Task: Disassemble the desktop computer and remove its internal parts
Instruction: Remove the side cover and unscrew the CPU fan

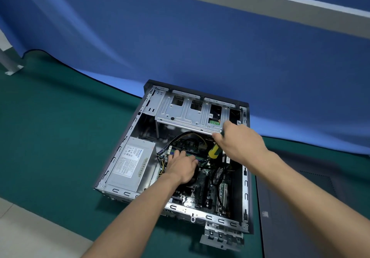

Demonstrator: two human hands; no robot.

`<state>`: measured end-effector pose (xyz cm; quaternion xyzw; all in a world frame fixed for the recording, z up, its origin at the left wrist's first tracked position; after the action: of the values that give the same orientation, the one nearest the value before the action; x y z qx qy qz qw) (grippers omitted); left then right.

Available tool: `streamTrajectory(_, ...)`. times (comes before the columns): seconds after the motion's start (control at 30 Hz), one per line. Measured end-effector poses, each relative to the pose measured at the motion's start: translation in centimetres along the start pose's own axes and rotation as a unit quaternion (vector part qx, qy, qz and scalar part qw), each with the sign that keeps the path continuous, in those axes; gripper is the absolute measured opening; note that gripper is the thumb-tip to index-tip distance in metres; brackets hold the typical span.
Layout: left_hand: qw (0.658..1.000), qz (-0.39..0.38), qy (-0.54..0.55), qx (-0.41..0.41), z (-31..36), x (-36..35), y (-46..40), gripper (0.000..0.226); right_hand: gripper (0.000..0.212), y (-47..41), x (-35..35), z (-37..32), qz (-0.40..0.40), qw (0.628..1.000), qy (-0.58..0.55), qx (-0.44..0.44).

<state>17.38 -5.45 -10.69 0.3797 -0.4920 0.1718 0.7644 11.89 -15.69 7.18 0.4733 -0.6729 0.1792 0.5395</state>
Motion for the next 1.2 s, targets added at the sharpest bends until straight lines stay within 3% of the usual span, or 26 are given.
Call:
streamTrajectory(0.07,1.0,-0.001,-0.002,0.001,0.0,0.0,0.0,0.04,0.015,-0.1,-0.6,-0.2,-0.044,0.996,-0.07,0.013)
streamTrajectory(0.1,1.0,-0.001,-0.002,0.0,0.1,0.0,0.0,0.04,0.018,0.0,-0.7,-0.3,-0.045,0.997,-0.065,0.014)
streamTrajectory(0.23,1.0,-0.001,0.005,0.0,0.0,0.1,0.0,0.039,0.038,0.3,0.4,-0.6,0.043,0.997,0.067,0.01)
streamTrajectory(0.37,1.0,-0.002,0.0,0.0,0.0,0.2,0.1,0.038,0.022,0.1,-0.9,-1.0,-0.019,0.998,-0.035,0.041)
streamTrajectory(0.5,1.0,-0.003,0.004,-0.002,0.0,0.1,0.1,0.039,0.039,0.3,0.2,-0.6,0.058,0.996,0.061,0.007)
streamTrajectory(0.6,1.0,-0.003,0.0,-0.002,0.0,0.1,0.1,0.038,0.019,0.1,-0.9,-1.0,-0.007,0.999,-0.029,0.034)
streamTrajectory(0.73,1.0,-0.006,0.007,-0.003,0.0,0.1,0.1,0.039,0.036,0.3,0.3,-0.5,0.048,0.998,0.051,-0.008)
streamTrajectory(0.9,1.0,-0.003,0.007,-0.006,0.0,0.0,0.0,0.038,0.022,-0.2,-0.6,-0.2,-0.035,0.999,-0.032,0.003)
streamTrajectory(1.03,1.0,0.0,0.011,-0.005,0.0,0.0,0.1,0.037,0.041,0.3,0.7,-0.2,0.059,0.995,0.086,-0.001)
streamTrajectory(1.13,1.0,-0.003,0.01,-0.003,-0.1,0.1,0.1,0.038,0.02,0.1,-0.4,-0.6,0.007,1.0,-0.011,0.022)
streamTrajectory(1.2,1.0,-0.006,0.009,-0.004,0.0,0.1,0.1,0.038,0.026,0.1,-0.4,-0.7,0.007,1.0,-0.013,0.012)
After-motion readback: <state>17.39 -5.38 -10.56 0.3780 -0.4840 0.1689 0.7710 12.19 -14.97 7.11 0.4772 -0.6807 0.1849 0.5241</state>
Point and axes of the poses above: each hand's wrist, its own y-axis away from the middle knuckle, its own x-axis out of the back of the hand, z = x × y, the point moved 8 cm from there along -y, towards the middle knuckle, and after that the axes turned 11 degrees about -y, right-handed, at the moved point
